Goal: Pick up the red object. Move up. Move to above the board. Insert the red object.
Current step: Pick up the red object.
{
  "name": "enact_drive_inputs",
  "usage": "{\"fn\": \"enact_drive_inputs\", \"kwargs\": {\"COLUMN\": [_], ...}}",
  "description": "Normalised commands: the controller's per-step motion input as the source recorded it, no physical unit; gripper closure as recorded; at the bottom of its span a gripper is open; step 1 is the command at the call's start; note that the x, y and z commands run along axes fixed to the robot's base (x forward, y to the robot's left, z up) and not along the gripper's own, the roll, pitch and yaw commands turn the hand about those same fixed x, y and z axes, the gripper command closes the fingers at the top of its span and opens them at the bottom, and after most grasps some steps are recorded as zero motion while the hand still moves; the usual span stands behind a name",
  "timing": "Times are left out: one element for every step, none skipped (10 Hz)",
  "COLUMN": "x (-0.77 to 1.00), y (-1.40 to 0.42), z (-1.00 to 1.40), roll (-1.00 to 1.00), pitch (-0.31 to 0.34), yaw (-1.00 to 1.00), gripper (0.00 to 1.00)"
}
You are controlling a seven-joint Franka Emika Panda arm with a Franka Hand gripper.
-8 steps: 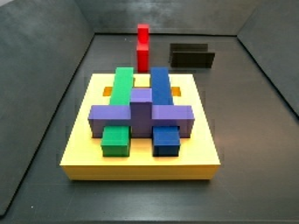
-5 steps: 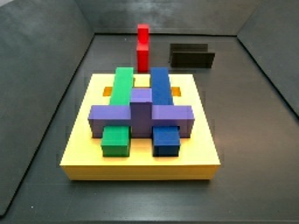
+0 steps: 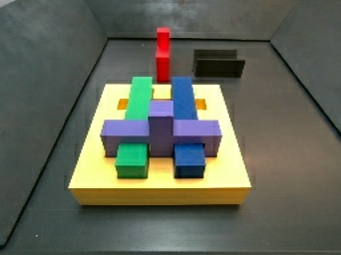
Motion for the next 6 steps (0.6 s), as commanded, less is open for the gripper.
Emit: {"fn": "enact_drive_inputs", "kwargs": {"x": [0.0, 0.0, 0.0, 0.0, 0.0, 0.0], "y": [0.0, 0.0, 0.0, 0.0, -0.01, -0.01], "z": [-0.17, -0.21, -0.2, -0.2, -0.21, -0.22], "roll": [-0.06, -0.05, -0.05, -0.06, -0.07, -0.08], "pitch": [-0.027, -0.06, -0.06, -0.064, -0.09, -0.106], "yaw": [-1.0, -1.0, -1.0, -1.0, -1.0, -1.0], "gripper": [0.0, 0.0, 0.0, 0.0, 0.0, 0.0]}}
